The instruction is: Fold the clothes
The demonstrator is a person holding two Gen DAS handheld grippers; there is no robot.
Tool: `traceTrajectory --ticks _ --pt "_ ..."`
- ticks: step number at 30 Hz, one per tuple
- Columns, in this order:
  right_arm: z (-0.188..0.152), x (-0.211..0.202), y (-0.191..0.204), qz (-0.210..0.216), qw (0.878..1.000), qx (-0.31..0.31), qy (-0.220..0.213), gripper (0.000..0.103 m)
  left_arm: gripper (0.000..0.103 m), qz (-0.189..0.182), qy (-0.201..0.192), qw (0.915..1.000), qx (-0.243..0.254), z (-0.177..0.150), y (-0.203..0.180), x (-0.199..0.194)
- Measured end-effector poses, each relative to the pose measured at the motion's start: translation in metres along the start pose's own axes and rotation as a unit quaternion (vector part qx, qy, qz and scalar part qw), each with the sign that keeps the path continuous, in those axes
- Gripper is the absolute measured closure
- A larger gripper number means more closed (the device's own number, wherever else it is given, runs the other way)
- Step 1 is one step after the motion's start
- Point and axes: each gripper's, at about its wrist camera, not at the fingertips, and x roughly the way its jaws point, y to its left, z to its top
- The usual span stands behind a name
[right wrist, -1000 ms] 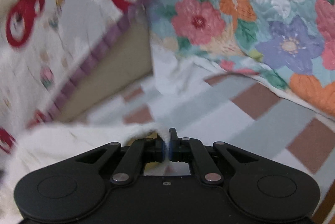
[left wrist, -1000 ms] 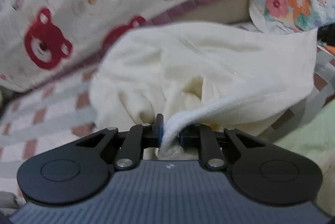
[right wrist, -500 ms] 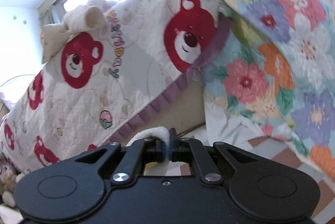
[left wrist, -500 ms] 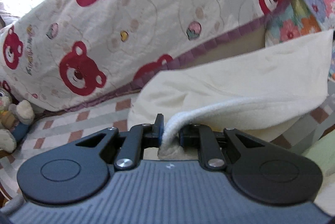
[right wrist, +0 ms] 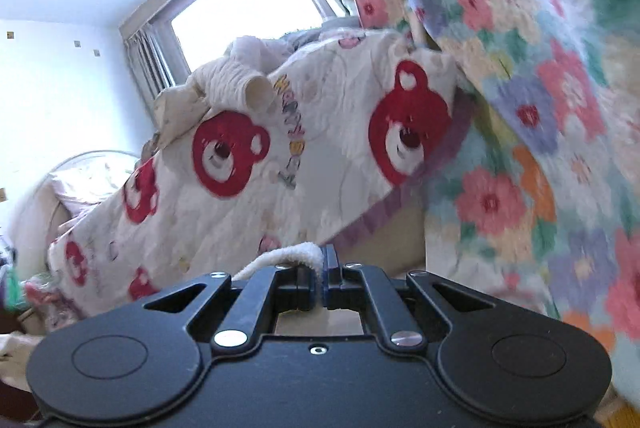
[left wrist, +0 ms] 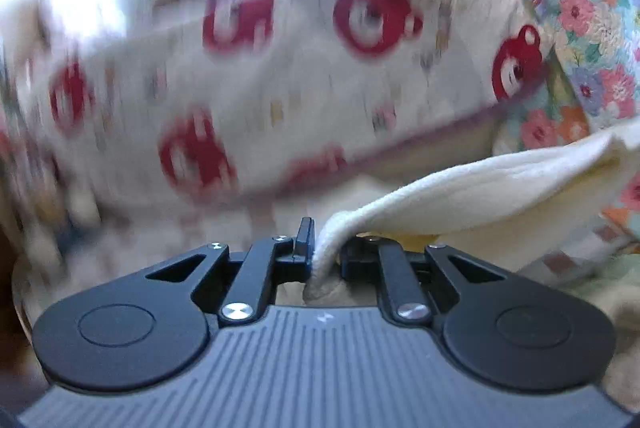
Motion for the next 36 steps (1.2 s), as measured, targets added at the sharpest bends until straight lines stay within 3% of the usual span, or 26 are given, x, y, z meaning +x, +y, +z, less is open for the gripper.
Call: traceTrajectory --ticks 2,6,9,12,16,20,22,23,26,28,30,33,36 --pt "-0.022 -0.005 -0.007 -0.009 0.999 0.004 0.044 0.099 0.092 -0.021 0.087 0.9952 -0.040 -0.031 0.009 0.016" --pt "-0.065 -0.015 -0.020 -0.027 0.991 0.013 0.132 0.099 0.091 -0.047 0.237 0.9658 -0.094 -0.092 0.022 0.048" --pt "-0.097 -0.023 -0.030 -0.040 0.979 0.019 0.198 0.099 0.091 -0.062 0.269 0.9556 -0.103 -0.105 0.019 0.057" --pt "-0.116 -0.026 -0.034 -0.049 0.968 0.013 0.244 0.099 0.090 -0.065 0.282 0.9521 -0.099 -0.104 0.016 0.055" --pt "-0.105 -0.020 -0.024 -0.035 0.955 -0.039 0.293 0.091 0.086 -0.075 0.295 0.9451 -0.119 -0.104 0.021 0.051" --pt "-0.074 -0.034 -0.014 0.012 0.957 -0.056 0.283 0.086 0.081 -0.083 0.287 0.9456 -0.130 -0.097 0.026 0.035" --pt "-0.055 -0.035 -0.006 0.041 0.962 -0.064 0.261 0.063 0.079 -0.080 0.269 0.9527 -0.117 -0.084 0.030 0.028" --pt "-0.046 -0.033 0.000 0.055 0.965 -0.070 0.248 0.058 0.078 -0.080 0.252 0.9576 -0.114 -0.077 0.031 0.025" --pt "-0.026 -0.024 0.015 0.096 0.972 -0.072 0.204 0.057 0.073 -0.086 0.197 0.9690 -0.122 -0.057 0.035 0.016" --pt "-0.022 -0.005 0.025 0.127 0.974 -0.049 0.184 0.057 0.069 -0.088 0.187 0.9687 -0.137 -0.053 0.038 0.019" --pt "-0.023 0.018 0.040 0.149 0.969 -0.043 0.190 0.057 0.067 -0.090 0.177 0.9680 -0.153 -0.048 0.040 0.023" --pt "-0.017 0.055 0.075 0.165 0.960 -0.110 0.199 0.057 0.064 -0.088 0.161 0.9679 -0.171 -0.037 0.047 0.034" --pt "0.005 0.091 0.107 0.170 0.954 -0.181 0.170 0.051 0.061 -0.076 0.141 0.9714 -0.175 -0.017 0.057 0.062"
